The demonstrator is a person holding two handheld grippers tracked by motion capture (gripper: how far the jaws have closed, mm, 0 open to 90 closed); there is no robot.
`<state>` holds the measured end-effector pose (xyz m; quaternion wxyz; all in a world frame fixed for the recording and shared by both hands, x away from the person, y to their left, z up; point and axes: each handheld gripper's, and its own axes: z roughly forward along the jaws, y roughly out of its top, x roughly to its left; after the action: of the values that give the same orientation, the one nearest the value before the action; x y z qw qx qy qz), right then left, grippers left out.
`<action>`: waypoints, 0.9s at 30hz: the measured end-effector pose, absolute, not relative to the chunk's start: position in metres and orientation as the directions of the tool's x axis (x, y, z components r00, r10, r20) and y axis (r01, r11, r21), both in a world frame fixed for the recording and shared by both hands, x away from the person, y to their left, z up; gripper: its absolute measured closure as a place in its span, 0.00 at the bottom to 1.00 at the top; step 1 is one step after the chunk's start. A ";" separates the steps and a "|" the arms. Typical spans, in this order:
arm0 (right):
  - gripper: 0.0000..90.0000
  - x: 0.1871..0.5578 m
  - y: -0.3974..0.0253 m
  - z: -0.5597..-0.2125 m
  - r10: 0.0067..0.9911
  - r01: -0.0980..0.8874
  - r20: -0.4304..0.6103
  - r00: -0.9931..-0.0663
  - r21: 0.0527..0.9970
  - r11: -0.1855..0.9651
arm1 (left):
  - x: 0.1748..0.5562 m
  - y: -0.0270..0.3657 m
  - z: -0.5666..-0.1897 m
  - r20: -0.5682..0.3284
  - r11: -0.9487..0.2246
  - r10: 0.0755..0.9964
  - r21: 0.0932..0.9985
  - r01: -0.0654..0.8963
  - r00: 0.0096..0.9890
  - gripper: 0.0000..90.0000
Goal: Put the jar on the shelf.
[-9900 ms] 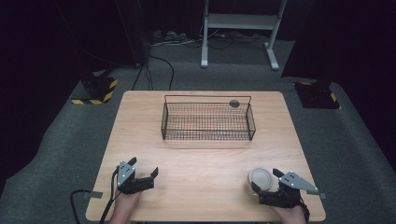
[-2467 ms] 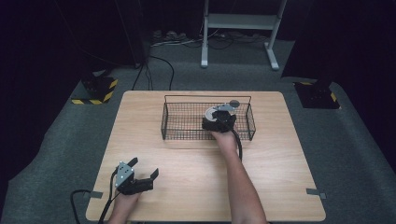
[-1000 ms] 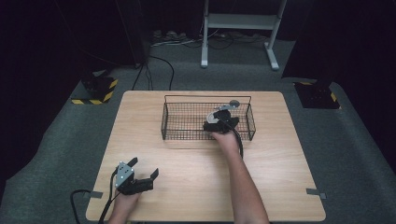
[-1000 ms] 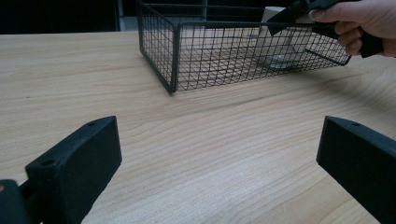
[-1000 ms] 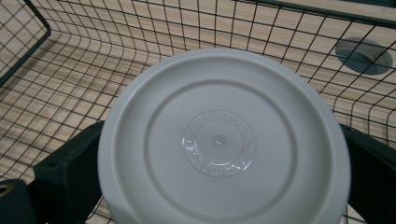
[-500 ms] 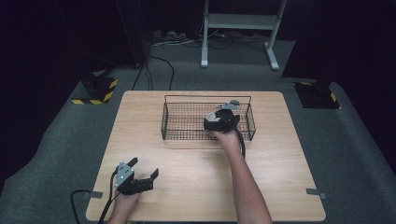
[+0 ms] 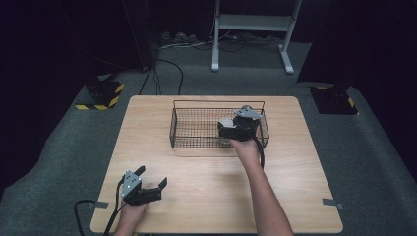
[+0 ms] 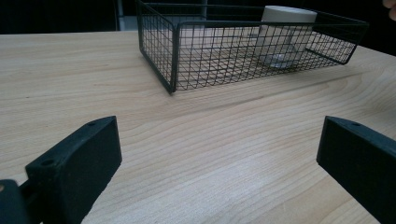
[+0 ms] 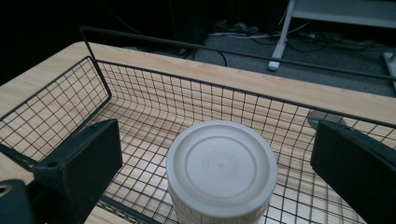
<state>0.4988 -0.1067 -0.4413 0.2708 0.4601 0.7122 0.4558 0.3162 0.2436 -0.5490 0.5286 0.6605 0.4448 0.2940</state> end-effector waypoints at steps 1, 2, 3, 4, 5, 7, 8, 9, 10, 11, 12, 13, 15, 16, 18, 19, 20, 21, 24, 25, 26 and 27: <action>0.02 0.496 -0.109 -0.440 0.902 0.401 0.030 -0.431 0.902 0.162 | 0.316 0.244 -0.549 -0.083 -0.044 0.898 0.960 0.278 0.431 0.00; 0.02 0.491 -0.112 -0.438 0.901 0.388 0.030 -0.433 0.908 0.156 | 0.316 0.244 -0.549 -0.084 -0.043 0.898 0.960 0.278 0.431 0.00; 0.02 0.489 -0.113 -0.438 0.900 0.385 0.033 -0.435 0.910 0.153 | 0.316 0.243 -0.549 -0.086 -0.040 0.899 0.960 0.277 0.430 0.00; 0.02 0.487 -0.115 -0.437 0.900 0.381 0.034 -0.435 0.912 0.150 | 0.316 0.243 -0.549 -0.086 -0.042 0.899 0.960 0.278 0.430 0.00; 0.02 0.484 -0.117 -0.437 0.901 0.375 0.031 -0.434 0.915 0.149 | 0.316 0.243 -0.549 -0.084 -0.043 0.899 0.960 0.278 0.430 0.00; 0.02 0.478 -0.121 -0.437 0.901 0.362 0.028 -0.434 0.921 0.146 | 0.316 0.243 -0.549 -0.083 -0.044 0.899 0.959 0.278 0.429 0.00; 0.02 0.475 -0.123 -0.437 0.901 0.358 0.026 -0.433 0.923 0.145 | 0.316 0.243 -0.549 -0.083 -0.044 0.899 0.959 0.278 0.429 0.00; 0.02 0.472 -0.126 -0.437 0.900 0.356 0.027 -0.435 0.923 0.144 | 0.316 0.243 -0.549 -0.083 -0.045 0.900 0.959 0.278 0.429 0.00; 0.02 0.469 -0.129 -0.438 0.899 0.355 0.032 -0.437 0.924 0.139 | 0.316 0.243 -0.549 -0.083 -0.044 0.899 0.960 0.278 0.429 0.00; 0.02 0.467 -0.131 -0.438 0.899 0.353 0.037 -0.436 0.926 0.133 | 0.316 0.243 -0.549 -0.084 -0.043 0.900 0.960 0.278 0.429 0.00; 0.01 0.463 -0.135 -0.440 0.900 0.348 0.042 -0.434 0.929 0.124 | 0.316 0.243 -0.549 -0.085 -0.042 0.900 0.960 0.278 0.428 0.00; 0.00 0.461 -0.138 -0.441 0.899 0.344 0.050 -0.435 0.932 0.114 | 0.317 0.243 -0.549 -0.084 -0.042 0.899 0.960 0.277 0.429 0.00; 0.00 0.457 -0.144 -0.443 0.894 0.348 0.081 -0.440 0.934 0.087 | 0.317 0.244 -0.549 -0.086 -0.040 0.900 0.960 0.279 0.428 0.00; 0.00 0.454 -0.147 -0.444 0.895 0.345 0.086 -0.438 0.935 0.079 | 0.317 0.244 -0.549 -0.087 -0.040 0.900 0.960 0.279 0.428 0.00; 0.00 0.448 -0.155 -0.446 0.892 0.324 0.100 -0.440 0.944 0.054 | 0.317 0.244 -0.549 -0.088 -0.039 0.900 0.959 0.280 0.427 0.00; 0.00 0.446 -0.158 -0.447 0.892 0.324 0.105 -0.440 0.945 0.049 | 0.317 0.244 -0.549 -0.087 -0.039 0.900 0.959 0.280 0.426 0.00; 0.00 0.444 -0.160 -0.448 0.892 0.324 0.107 -0.439 0.945 0.046 | 0.317 0.243 -0.549 -0.087 -0.039 0.900 0.959 0.280 0.426 0.00; 0.00 0.442 -0.162 -0.449 0.889 0.325 0.114 -0.443 0.945 0.041 | 0.317 0.243 -0.549 -0.088 -0.039 0.901 0.959 0.282 0.426 0.00; 0.00 0.434 -0.169 -0.450 0.888 0.312 0.103 -0.447 0.949 0.047 | 0.317 0.244 -0.549 -0.091 -0.037 0.901 0.958 0.284 0.425 0.00; 0.00 0.432 -0.171 -0.451 0.886 0.309 0.105 -0.452 0.950 0.045 | 0.317 0.244 -0.549 -0.091 -0.037 0.901 0.958 0.283 0.425 0.00; 0.00 0.429 -0.173 -0.451 0.886 0.301 0.099 -0.453 0.952 0.047 | 0.317 0.244 -0.549 -0.089 -0.038 0.901 0.959 0.282 0.425 0.00; 0.00 0.426 -0.174 -0.451 0.884 0.295 0.096 -0.457 0.954 0.049 | 0.317 0.243 -0.549 -0.088 -0.040 0.901 0.959 0.282 0.425 0.00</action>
<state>0.4262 -0.1744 -0.4509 0.2779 0.4410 0.6687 0.5302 0.3170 0.2434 -0.5489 0.5280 0.6588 0.4487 0.2932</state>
